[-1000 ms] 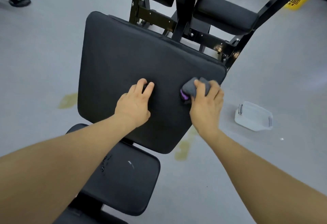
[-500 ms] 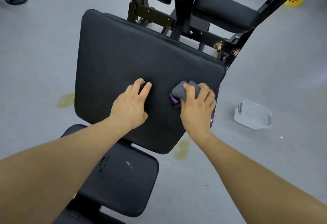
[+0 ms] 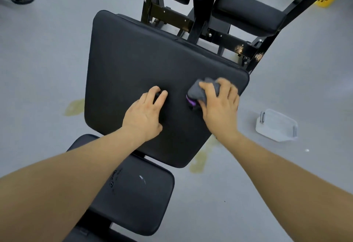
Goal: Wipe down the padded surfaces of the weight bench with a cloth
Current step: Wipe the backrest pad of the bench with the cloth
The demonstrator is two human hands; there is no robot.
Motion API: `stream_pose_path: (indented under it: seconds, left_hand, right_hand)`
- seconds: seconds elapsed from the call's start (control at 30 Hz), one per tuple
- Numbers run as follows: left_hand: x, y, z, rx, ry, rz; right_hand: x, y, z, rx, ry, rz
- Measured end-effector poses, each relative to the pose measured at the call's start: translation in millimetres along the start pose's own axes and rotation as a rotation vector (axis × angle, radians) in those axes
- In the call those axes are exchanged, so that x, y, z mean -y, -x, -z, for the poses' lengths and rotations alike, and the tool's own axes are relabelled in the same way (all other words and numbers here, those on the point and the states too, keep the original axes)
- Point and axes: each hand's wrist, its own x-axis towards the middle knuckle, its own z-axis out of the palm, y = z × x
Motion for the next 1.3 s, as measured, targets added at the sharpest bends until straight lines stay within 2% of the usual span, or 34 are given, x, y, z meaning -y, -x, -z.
stream_pose_path:
  seconds: [0.1, 0.3, 0.43, 0.57, 0.67, 0.73, 0.8, 0.9, 0.97, 1.07, 1.2, 1.23, 1.3]
  left_hand:
    - [0, -2, 2, 0.013, 0.011, 0.003]
    - [1, -1, 1, 0.013, 0.015, -0.007]
    - [2, 0, 0, 0.02, -0.002, -0.011]
    - [2, -2, 2, 0.04, -0.003, -0.015]
    - [2, -2, 2, 0.045, 0.005, -0.01]
    - [2, -2, 0, 0.036, 0.014, -0.009]
    - [3, -2, -4, 0.022, 0.025, -0.011]
    - [5, 1, -7, 0.034, 0.01, -0.021]
    - [6, 1, -6, 0.046, -0.004, -0.028]
    - [7, 1, -4, 0.065, -0.035, -0.037]
    - [3, 5, -7, 0.052, -0.069, -0.017]
    - [2, 7, -9, 0.038, -0.082, -0.009]
    - [0, 11, -12, 0.005, -0.103, 0.008]
  right_hand:
    - [-3, 8, 1, 0.023, 0.023, 0.031]
    - [28, -72, 2, 0.003, 0.037, -0.059]
    - [19, -44, -8, -0.042, 0.076, 0.034]
    - [5, 12, -11, 0.031, 0.048, 0.126]
    - [-11, -10, -1, 0.019, 0.124, 0.282]
    - [-21, -39, 12, -0.004, 0.152, 0.187]
    - [-28, -61, 18, -0.01, 0.135, -0.026]
    - [-17, -47, 9, -0.079, 0.134, -0.176]
    - [-5, -15, -3, -0.106, 0.143, -0.157]
    - [7, 31, -14, -0.034, 0.135, -0.02]
    - [-9, 26, -3, 0.017, 0.104, 0.227]
    - [-17, 14, 3, 0.013, 0.099, 0.218]
    - [-30, -13, 16, -0.015, 0.063, 0.051]
